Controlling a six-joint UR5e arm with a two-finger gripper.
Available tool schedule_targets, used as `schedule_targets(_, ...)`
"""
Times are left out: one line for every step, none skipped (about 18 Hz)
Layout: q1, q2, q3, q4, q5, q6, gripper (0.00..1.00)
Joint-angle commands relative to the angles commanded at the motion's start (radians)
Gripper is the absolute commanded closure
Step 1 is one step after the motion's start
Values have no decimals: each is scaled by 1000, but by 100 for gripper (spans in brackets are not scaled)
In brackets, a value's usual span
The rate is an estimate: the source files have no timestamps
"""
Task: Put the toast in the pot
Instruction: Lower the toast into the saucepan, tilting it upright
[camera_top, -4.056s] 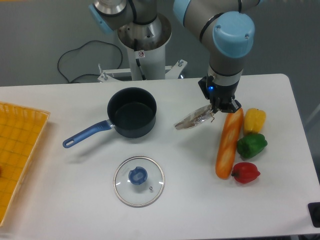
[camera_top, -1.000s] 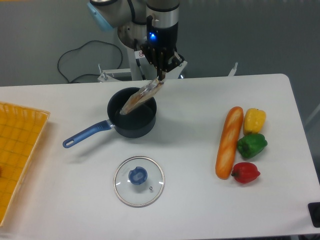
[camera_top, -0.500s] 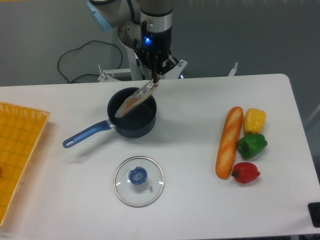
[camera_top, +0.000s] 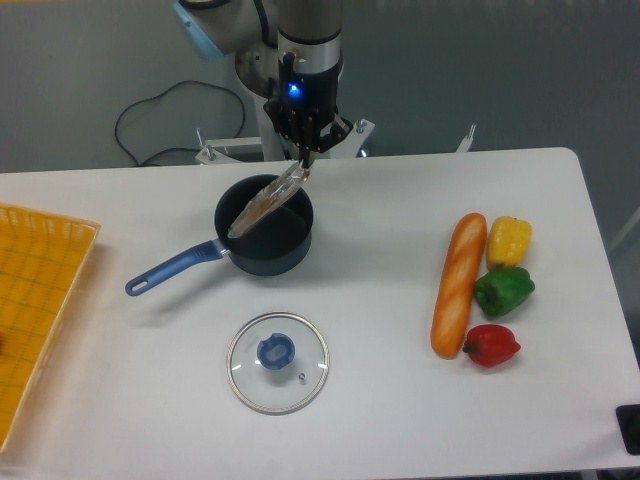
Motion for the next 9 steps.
schedule_targets(0,0,-2,0,2,-9,94)
schedule_targets(0,0,-8,0,2,-23,94)
schedule_targets(0,2,-12,0,2,-32,94)
schedule_targets(0,2,-14,-2,3,-40,94)
schedule_targets(0,0,-20,-2,3,-58,94)
schedule_targets(0,0,-25,0,6,-81,94)
schedule_targets(0,-2,-26,0,8,-103,94)
schedule_targets(0,-3,-26,2,8,-117,94)
schedule_targets(0,-3,-25,2,8,-130,94)
